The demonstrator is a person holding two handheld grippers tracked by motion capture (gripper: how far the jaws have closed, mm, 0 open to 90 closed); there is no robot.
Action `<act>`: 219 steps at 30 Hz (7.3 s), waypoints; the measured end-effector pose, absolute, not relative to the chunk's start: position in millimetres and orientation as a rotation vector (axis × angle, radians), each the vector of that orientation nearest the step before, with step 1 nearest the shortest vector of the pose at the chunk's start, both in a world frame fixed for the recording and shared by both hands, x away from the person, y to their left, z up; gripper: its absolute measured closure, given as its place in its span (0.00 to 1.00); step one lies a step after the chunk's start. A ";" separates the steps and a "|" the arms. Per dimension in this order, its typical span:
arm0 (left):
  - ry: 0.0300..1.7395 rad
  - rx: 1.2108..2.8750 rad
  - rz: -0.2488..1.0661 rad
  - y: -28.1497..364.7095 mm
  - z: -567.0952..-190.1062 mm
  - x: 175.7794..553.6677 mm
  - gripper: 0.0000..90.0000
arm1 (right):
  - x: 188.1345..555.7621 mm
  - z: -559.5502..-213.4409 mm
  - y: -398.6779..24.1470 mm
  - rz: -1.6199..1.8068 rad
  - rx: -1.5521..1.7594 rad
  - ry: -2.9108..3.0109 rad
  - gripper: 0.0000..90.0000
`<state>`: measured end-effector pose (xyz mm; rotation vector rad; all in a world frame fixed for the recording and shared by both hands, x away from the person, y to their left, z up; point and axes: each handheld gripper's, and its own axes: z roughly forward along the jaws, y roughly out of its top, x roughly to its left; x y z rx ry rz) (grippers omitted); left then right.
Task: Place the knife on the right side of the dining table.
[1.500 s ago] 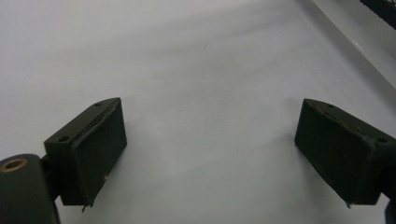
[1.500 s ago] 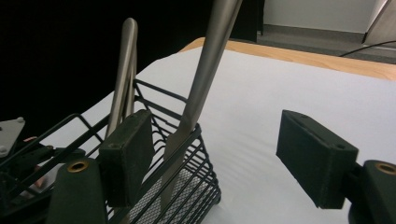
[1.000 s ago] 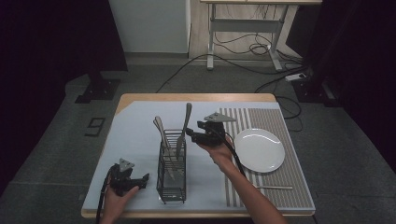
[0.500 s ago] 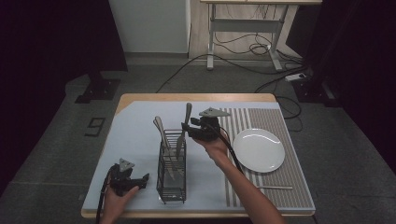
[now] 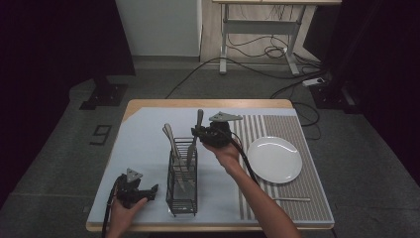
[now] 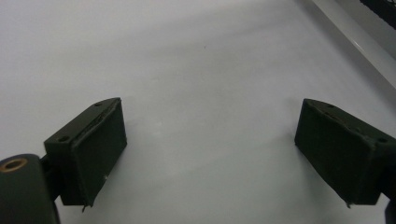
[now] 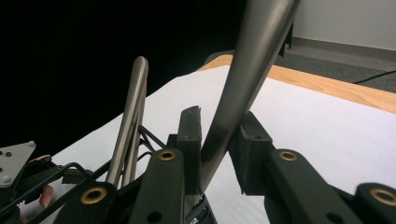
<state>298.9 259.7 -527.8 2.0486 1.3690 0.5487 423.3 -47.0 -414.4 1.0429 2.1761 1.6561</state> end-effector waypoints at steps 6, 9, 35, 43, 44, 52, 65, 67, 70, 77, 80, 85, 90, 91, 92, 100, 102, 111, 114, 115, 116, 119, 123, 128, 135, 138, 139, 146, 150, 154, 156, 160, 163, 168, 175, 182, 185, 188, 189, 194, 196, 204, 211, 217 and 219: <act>1.369 2.049 0.549 259.7 -527.8 298.9 0.10 | 422.6 -413.5 -50.0 1.682 1.057 2.189 0.86; 1.369 2.049 0.549 259.7 -527.8 298.9 0.10 | 419.3 -411.4 -50.8 1.698 1.051 2.186 0.88; 1.369 2.047 0.550 259.6 -527.9 298.9 0.10 | 393.0 -377.0 -80.9 1.826 0.956 2.084 0.93; 1.369 2.048 0.550 259.7 -527.8 298.9 0.10 | 386.7 -364.3 -100.7 1.911 0.967 1.999 0.93; 1.369 2.046 0.550 259.6 -527.9 298.9 0.10 | 385.1 -360.0 -107.7 1.942 0.966 1.976 0.93; 1.369 2.048 0.550 259.7 -527.8 298.9 0.10 | 380.9 -348.9 -128.8 2.003 0.962 1.899 0.93; 1.369 2.048 0.550 259.7 -527.9 298.9 0.10 | 387.4 -362.1 -147.8 1.900 1.033 1.891 0.93; 1.369 2.048 0.550 259.7 -527.8 298.9 0.10 | 389.2 -365.5 -148.5 1.886 1.042 1.891 0.93; 1.369 2.048 0.549 259.7 -527.8 298.9 0.10 | 392.0 -369.4 -148.9 1.868 1.063 1.896 0.93; 1.369 2.049 0.550 259.7 -527.8 298.9 0.10 | 394.4 -372.8 -148.3 1.826 1.063 1.899 0.93; 1.369 2.049 0.549 259.7 -527.8 298.9 0.10 | 396.8 -374.1 -149.5 1.811 1.071 1.896 0.93; 1.369 2.048 0.549 259.7 -527.8 298.9 0.10 | 402.2 -377.2 -153.1 1.794 1.101 1.881 0.93; 1.369 2.049 0.549 259.7 -527.8 298.9 0.10 | 408.9 -380.9 -158.4 1.790 1.127 1.843 0.93; 1.369 2.049 0.549 259.7 -527.8 298.9 0.10 | 410.3 -381.5 -159.5 1.785 1.137 1.837 0.93; 1.369 2.049 0.549 259.7 -527.8 298.9 0.10 | 411.8 -382.2 -160.7 1.779 1.145 1.831 0.93; 1.369 2.049 0.548 259.8 -527.8 299.0 0.10 | 423.6 -388.0 -170.7 1.736 1.195 1.793 0.93; 1.369 2.049 0.549 259.7 -527.8 298.9 0.10 | 425.7 -388.6 -173.0 1.732 1.207 1.785 0.93; 1.368 2.051 0.549 259.8 -527.8 299.0 0.10 | 437.4 -393.8 -184.1 1.697 1.254 1.747 0.93; 1.368 2.051 0.549 259.8 -527.8 299.0 0.10 | 441.0 -395.3 -188.7 1.685 1.272 1.734 0.93; 1.368 2.051 0.548 259.8 -527.8 299.0 0.10 | 442.5 -396.0 -190.1 1.682 1.276 1.729 0.93; 1.368 2.051 0.548 259.8 -527.8 299.0 0.10 | 443.7 -396.6 -191.5 1.678 1.281 1.724 0.93; 1.368 2.051 0.548 259.8 -527.8 299.0 0.10 | 447.4 -398.3 -195.4 1.664 1.291 1.713 0.93; 1.368 2.051 0.548 259.8 -527.8 299.0 0.10 | 451.3 -400.7 -198.8 1.651 1.299 1.703 0.93; 1.368 2.051 0.548 259.8 -527.8 299.0 0.10 | 458.1 -405.4 -202.6 1.641 1.313 1.693 0.93; 1.369 2.051 0.548 259.9 -527.8 299.1 0.10 | 467.6 -412.3 -206.4 1.621 1.346 1.672 0.93; 1.369 2.051 0.548 259.8 -527.8 299.0 0.10 | 470.2 -412.9 -209.1 1.650 1.361 1.631 0.93; 1.369 2.051 0.548 259.8 -527.8 299.0 0.10 | 470.9 -413.1 -210.1 1.648 1.361 1.625 0.93; 1.369 2.051 0.548 259.8 -527.8 299.1 0.10 | 478.7 -418.9 -220.4 1.634 1.407 1.595 0.93; 1.369 2.051 0.548 259.8 -527.8 299.0 0.10 | 483.2 -423.1 -226.1 1.620 1.429 1.591 0.93; 1.369 2.050 0.548 259.8 -527.8 299.0 0.10 | 486.4 -426.5 -228.7 1.610 1.436 1.580 0.93; 1.369 2.051 0.548 259.8 -527.8 299.0 0.10 | 487.8 -427.6 -229.1 1.610 1.436 1.575 0.93; 1.368 2.051 0.548 259.8 -527.8 299.0 0.10 | 490.6 -430.6 -229.0 1.619 1.443 1.574 0.93; 1.368 2.051 0.548 259.8 -527.8 299.0 0.10 | 492.3 -433.4 -228.0 1.622 1.455 1.577 0.93; 1.368 2.051 0.548 259.8 -527.8 299.0 0.10 | 495.3 -440.3 -227.8 1.612 1.473 1.586 0.93; 1.369 2.051 0.548 259.8 -527.8 299.0 0.10 | 499.0 -452.3 -238.9 1.630 1.545 1.552 0.93; 1.368 2.051 0.548 259.8 -527.8 299.0 0.10 | 499.6 -455.5 -247.1 1.593 1.565 1.547 0.91; 1.368 2.051 0.549 259.8 -527.8 299.0 0.10 | 499.8 -456.0 -248.5 1.565 1.558 1.552 0.89; 1.368 2.051 0.548 259.8 -527.8 299.0 0.10 | 500.3 -456.6 -250.0 1.542 1.555 1.555 0.89; 1.368 2.051 0.548 259.8 -527.8 299.0 0.10 | 500.3 -456.6 -250.0 1.542 1.555 1.555 0.89; 1.368 2.051 0.548 259.8 -527.8 299.0 0.10 | 500.6 -458.2 -253.7 1.511 1.560 1.562 0.87; 1.368 2.051 0.548 259.8 -527.8 299.0 0.10 | 500.4 -458.6 -255.0 1.500 1.562 1.567 0.86; 1.368 2.051 0.549 259.8 -527.8 299.0 0.10 | 501.9 -462.7 -261.0 1.480 1.579 1.558 0.84; 1.368 2.051 0.549 259.8 -527.8 299.0 0.10 | 504.5 -467.7 -268.5 1.474 1.611 1.551 0.83; 1.368 2.051 0.549 259.8 -527.8 298.9 0.10 | 505.9 -470.8 -271.8 1.464 1.621 1.544 0.81; 1.368 2.049 0.549 259.7 -527.9 298.9 0.10 | 506.1 -471.8 -273.1 1.459 1.628 1.543 0.81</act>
